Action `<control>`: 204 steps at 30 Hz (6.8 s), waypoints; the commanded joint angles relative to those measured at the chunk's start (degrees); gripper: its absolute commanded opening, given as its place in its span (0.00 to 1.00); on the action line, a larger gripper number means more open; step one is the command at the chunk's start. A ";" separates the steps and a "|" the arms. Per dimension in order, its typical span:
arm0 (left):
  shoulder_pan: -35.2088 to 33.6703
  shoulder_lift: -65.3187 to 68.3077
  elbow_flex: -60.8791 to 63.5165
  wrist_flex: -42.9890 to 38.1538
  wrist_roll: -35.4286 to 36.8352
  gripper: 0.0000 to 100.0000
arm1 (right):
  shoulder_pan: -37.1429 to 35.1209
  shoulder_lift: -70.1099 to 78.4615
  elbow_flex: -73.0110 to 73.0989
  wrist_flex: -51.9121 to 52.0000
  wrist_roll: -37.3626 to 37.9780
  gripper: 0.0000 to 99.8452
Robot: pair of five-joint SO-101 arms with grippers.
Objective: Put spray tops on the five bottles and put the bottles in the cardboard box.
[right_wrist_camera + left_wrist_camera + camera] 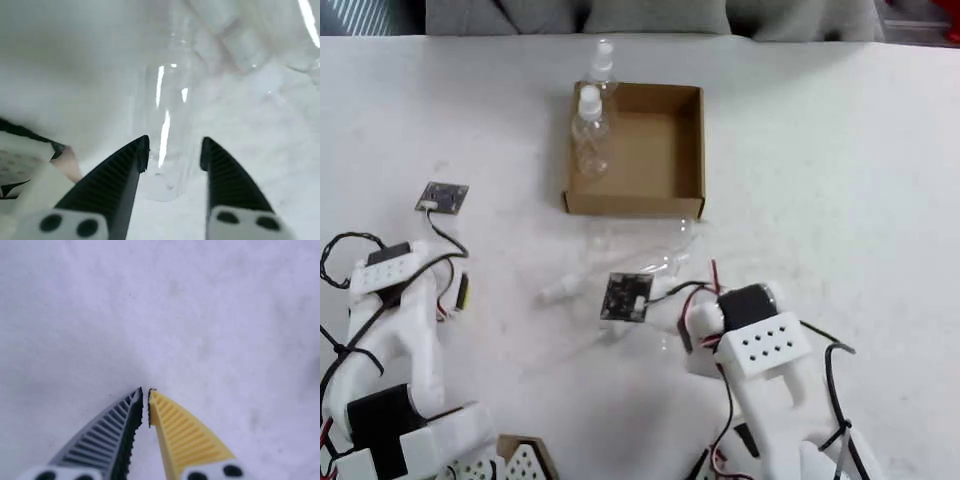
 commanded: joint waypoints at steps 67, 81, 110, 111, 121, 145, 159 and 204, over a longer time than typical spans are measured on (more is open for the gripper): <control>1.71 -0.04 -2.55 -0.26 0.26 0.05 | -10.33 -0.40 16.26 -28.70 -18.37 0.34; 1.71 -0.13 -2.46 -0.26 0.26 0.05 | -9.19 16.75 9.32 -30.99 -18.02 0.34; 1.71 -0.22 -2.37 -0.26 0.18 0.05 | 1.71 10.07 6.51 -28.44 -22.07 0.09; 1.71 -0.22 -2.37 -0.26 0.18 0.05 | 2.33 8.92 6.51 -28.44 -22.07 0.11; 1.63 -0.22 -2.29 -0.26 0.18 0.05 | 23.78 -0.22 5.36 -27.74 -15.56 0.17; 1.63 -0.31 -2.20 -0.18 0.18 0.05 | 61.58 22.64 -3.16 -46.73 -6.95 0.23; 1.63 -0.31 -2.20 -0.18 0.18 0.05 | 63.60 17.63 -10.20 -29.32 -26.37 0.21; 1.45 -0.31 -2.20 -0.09 -1.76 0.05 | 58.07 34.68 -25.67 -21.14 -49.67 0.25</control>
